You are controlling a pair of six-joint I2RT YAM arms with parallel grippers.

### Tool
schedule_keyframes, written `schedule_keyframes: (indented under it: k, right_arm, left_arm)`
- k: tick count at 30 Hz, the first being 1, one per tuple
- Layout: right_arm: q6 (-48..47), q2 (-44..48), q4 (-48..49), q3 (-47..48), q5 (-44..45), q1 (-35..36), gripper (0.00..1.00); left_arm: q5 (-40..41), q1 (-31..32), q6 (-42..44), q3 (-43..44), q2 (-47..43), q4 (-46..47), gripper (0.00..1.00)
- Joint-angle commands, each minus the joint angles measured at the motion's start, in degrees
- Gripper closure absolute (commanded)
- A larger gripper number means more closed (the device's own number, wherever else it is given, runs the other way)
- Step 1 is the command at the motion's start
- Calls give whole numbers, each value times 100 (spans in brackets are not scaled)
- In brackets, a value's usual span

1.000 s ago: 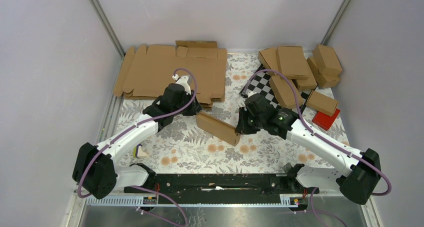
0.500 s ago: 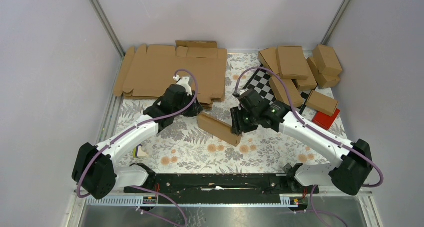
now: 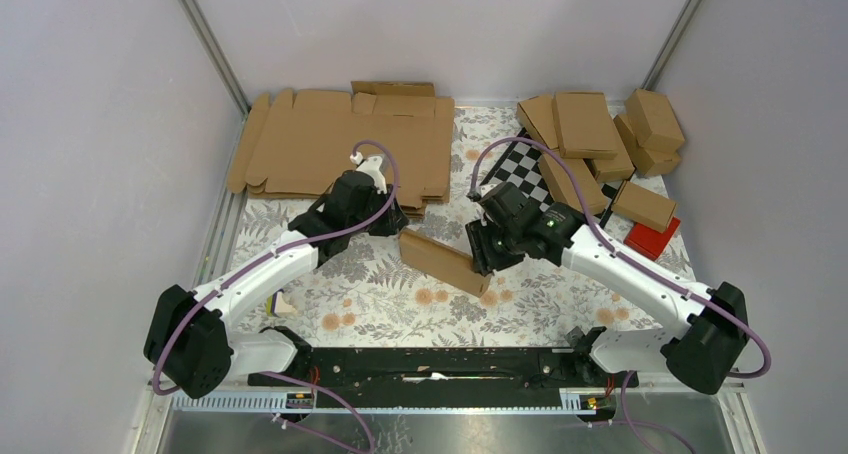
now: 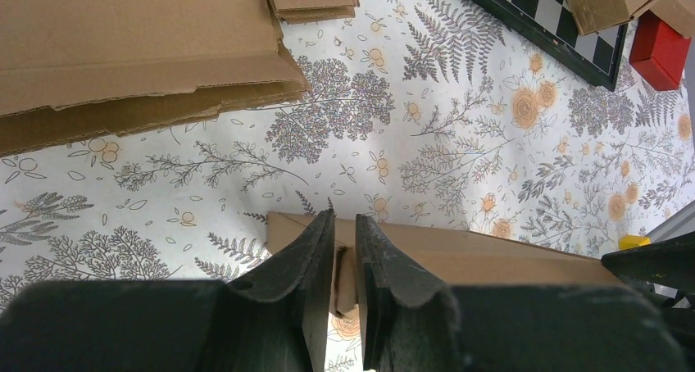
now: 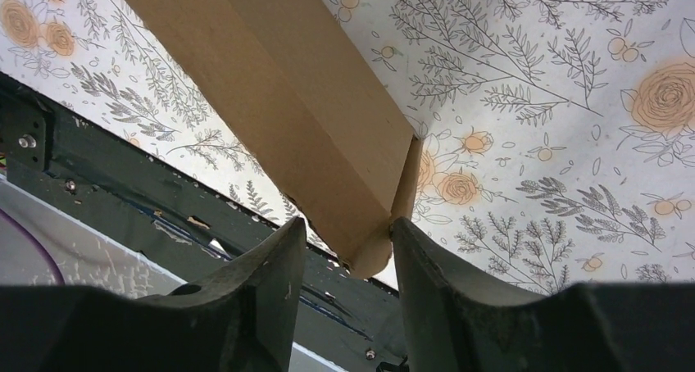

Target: Fold the paper box

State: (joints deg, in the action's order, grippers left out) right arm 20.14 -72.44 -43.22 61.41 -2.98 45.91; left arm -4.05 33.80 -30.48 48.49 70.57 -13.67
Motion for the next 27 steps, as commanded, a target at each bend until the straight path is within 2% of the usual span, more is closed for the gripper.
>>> schedule_keyframes:
  k: [1,3,6,16,22,27]
  right_arm:
    - [-71,183,-348,101,267,66,45]
    - [-77,241,-350,107,265,67,39]
    - [-91,340,-358,158,270,67,35]
    - [-169,378,-625,380,434,76,30]
    - [-40,415,-720,174,472,76,38]
    - [199,474,-429,-48,477,78,46]
  left_arm:
    - [43,12,-8,20,-102,100,79]
    - [40,12,-11,20,-96,86,79]
    - [33,12,-11,20,-94,85,79]
    - [-13,38,-45,29,-100,94,79]
    - [-9,46,-62,44,-129,84,78]
    - [-153,56,-86,39,-241,153,59]
